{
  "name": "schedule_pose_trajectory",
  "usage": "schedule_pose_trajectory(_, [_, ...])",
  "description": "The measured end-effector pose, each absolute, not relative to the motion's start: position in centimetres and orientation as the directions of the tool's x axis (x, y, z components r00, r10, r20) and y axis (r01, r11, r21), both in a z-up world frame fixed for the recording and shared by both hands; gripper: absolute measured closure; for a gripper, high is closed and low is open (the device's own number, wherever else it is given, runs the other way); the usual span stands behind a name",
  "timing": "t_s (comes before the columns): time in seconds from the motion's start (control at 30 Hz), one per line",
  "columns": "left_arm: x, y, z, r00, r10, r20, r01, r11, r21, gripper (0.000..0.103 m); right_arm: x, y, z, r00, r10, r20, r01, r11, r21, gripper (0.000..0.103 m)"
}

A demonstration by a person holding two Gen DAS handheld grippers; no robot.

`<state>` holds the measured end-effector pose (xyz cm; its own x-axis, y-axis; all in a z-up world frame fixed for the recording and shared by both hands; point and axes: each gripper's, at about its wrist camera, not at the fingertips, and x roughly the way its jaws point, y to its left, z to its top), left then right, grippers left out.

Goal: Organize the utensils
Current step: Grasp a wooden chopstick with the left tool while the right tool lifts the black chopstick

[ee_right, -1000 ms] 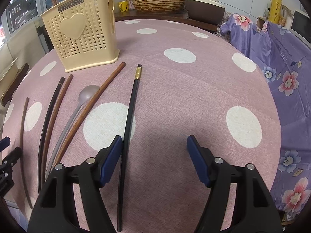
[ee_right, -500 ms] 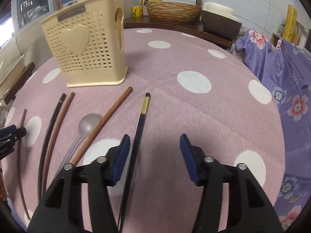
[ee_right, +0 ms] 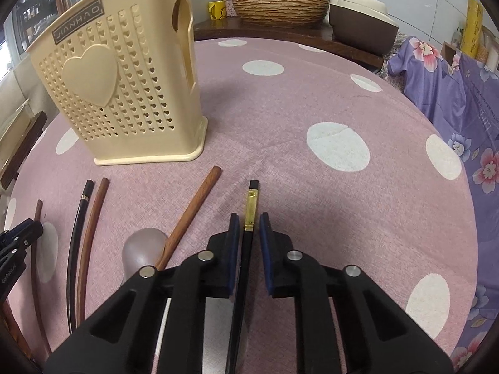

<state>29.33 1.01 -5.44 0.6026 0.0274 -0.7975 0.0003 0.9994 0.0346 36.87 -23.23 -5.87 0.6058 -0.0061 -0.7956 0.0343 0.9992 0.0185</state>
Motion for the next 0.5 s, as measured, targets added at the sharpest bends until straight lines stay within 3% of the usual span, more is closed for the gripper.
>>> schedule_pose_trajectory(0.07, [29.3, 0.6, -5.4, 0.604, 0.021, -0.797, 0.013, 0.999, 0.036, 0.092, 36.8, -23.1, -5.8, 0.606, -0.009, -0.795, 0.032, 0.999, 0.013, 0.094])
schedule_pose_trajectory(0.5, [30.5, -0.3, -5.4, 0.606, 0.009, -0.796, 0.039, 0.998, 0.041, 0.093, 37.1, -23.4, -5.8, 0.604, 0.026, -0.796, 0.01, 0.999, 0.041, 0.095])
